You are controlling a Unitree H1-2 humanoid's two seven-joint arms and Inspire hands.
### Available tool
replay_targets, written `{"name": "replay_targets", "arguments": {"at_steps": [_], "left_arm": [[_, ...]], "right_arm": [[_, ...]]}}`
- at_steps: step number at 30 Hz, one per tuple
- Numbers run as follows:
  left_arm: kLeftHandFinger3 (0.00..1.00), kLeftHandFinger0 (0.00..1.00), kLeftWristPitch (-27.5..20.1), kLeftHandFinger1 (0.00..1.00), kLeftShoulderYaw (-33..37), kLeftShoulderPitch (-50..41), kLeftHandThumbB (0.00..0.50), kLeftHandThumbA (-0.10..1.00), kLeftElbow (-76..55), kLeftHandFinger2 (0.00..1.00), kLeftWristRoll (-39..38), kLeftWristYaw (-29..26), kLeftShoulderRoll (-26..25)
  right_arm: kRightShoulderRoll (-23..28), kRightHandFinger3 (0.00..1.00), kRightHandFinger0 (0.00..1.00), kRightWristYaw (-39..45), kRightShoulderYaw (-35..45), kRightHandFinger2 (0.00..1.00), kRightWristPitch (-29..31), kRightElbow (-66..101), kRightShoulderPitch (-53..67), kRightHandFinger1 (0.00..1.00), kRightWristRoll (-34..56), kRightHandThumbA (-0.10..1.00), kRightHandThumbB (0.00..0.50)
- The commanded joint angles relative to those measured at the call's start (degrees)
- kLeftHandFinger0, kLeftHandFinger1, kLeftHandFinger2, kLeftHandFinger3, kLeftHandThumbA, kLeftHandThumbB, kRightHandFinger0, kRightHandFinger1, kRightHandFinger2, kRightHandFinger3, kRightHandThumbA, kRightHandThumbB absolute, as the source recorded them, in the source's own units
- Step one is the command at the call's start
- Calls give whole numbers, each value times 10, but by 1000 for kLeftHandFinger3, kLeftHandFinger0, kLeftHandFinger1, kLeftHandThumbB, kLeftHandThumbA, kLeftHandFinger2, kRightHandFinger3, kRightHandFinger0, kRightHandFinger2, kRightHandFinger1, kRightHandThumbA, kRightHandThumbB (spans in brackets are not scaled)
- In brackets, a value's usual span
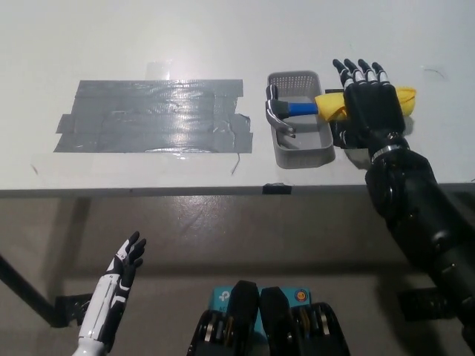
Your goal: The robot picks the hammer with right hand and hits the black area on the desk and places it back.
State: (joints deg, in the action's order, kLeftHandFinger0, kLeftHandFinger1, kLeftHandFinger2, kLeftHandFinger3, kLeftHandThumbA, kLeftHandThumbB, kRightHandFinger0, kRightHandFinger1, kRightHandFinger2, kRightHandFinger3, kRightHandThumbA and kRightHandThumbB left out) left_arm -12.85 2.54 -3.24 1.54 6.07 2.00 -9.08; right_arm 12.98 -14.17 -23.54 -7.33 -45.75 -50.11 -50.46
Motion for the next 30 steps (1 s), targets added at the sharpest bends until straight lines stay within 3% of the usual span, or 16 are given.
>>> {"name": "replay_targets", "arguments": {"at_steps": [1, 2, 3, 4, 5, 7, 8, 10, 11, 12, 15, 19, 23, 25, 28, 30], "left_arm": [[1000, 1000, -19, 1000, -1, 7, 117, 1000, -13, 1000, 2, 4, -5], [1000, 1000, -18, 1000, 0, 7, 116, 1000, -13, 1000, 2, 5, -5], [1000, 1000, -18, 1000, 0, 7, 116, 1000, -14, 1000, 1, 5, -5], [1000, 1000, -18, 1000, 1, 7, 118, 1000, -14, 1000, 1, 6, -5], [1000, 1000, -17, 1000, 1, 8, 122, 1000, -14, 1000, 1, 6, -5], [1000, 1000, -14, 1000, 1, 12, 120, 1000, -16, 1000, 2, 7, -6], [1000, 1000, -12, 1000, 0, 14, 118, 1000, -17, 1000, 3, 7, -7], [1000, 1000, -9, 1000, 0, 12, 116, 1000, -21, 1000, 10, 5, -8], [1000, 1000, -10, 1000, 1, 12, 117, 1000, -20, 1000, 11, 5, -9], [1000, 1000, -10, 1000, 1, 13, 117, 1000, -19, 1000, 11, 5, -9], [1000, 1000, -17, 1000, 1, 14, 121, 1000, -14, 1000, 11, 4, -9], [1000, 1000, -13, 1000, 1, 15, 110, 1000, -16, 1000, 11, 5, -10], [1000, 1000, -19, 1000, 2, 18, 99, 1000, -13, 1000, 14, 6, -12], [1000, 1000, -20, 1000, 2, 18, 103, 1000, -12, 1000, 14, 6, -12], [1000, 1000, -18, 1000, 1, 21, 103, 1000, -11, 1000, 12, 7, -14], [1000, 1000, -17, 1000, 1, 24, 103, 1000, -10, 1000, 13, 7, -14]], "right_arm": [[9, 1000, 1000, -56, -2, 1000, 23, -17, -45, 1000, 1, 791, 441], [9, 1000, 1000, -92, 2, 1000, 43, -28, -46, 1000, 4, 622, 392], [9, 864, 1000, -126, 2, 830, 60, -40, -48, 924, 3, 429, 282], [8, 625, 597, -186, 1, 579, 91, -63, -51, 533, 1, 182, 292], [9, 402, 93, -235, -3, 336, 106, -78, -54, 144, -8, -58, 265], [13, 252, 0, -301, -16, 329, 124, -95, -61, 2, -26, -100, 252], [15, 277, 0, -322, -20, 500, 136, -105, -65, 66, -28, -100, 267], [17, 602, 0, -327, -16, 760, 164, -106, -64, 313, -18, -100, 261], [20, 717, 0, -322, -18, 762, 166, -103, -62, 359, -18, -100, 263], [22, 724, 0, -321, -19, 764, 167, -103, -62, 362, -18, -100, 263], [28, 447, 0, -312, -17, 610, 175, -98, -58, 176, -11, -100, 253], [32, 396, 0, -312, -15, 605, 185, -98, -56, 159, -4, -100, 239], [34, 518, 0, -309, -7, 683, 200, -91, -54, 233, 8, -100, 244], [28, 543, 0, -296, 22, 682, 229, -88, -50, 243, 50, -100, 207], [18, 935, 6, -208, 79, 814, 232, -55, -44, 436, 123, -100, 109], [12, 1000, 21, -160, 117, 830, 224, -18, -43, 481, 169, -100, 122]]}}
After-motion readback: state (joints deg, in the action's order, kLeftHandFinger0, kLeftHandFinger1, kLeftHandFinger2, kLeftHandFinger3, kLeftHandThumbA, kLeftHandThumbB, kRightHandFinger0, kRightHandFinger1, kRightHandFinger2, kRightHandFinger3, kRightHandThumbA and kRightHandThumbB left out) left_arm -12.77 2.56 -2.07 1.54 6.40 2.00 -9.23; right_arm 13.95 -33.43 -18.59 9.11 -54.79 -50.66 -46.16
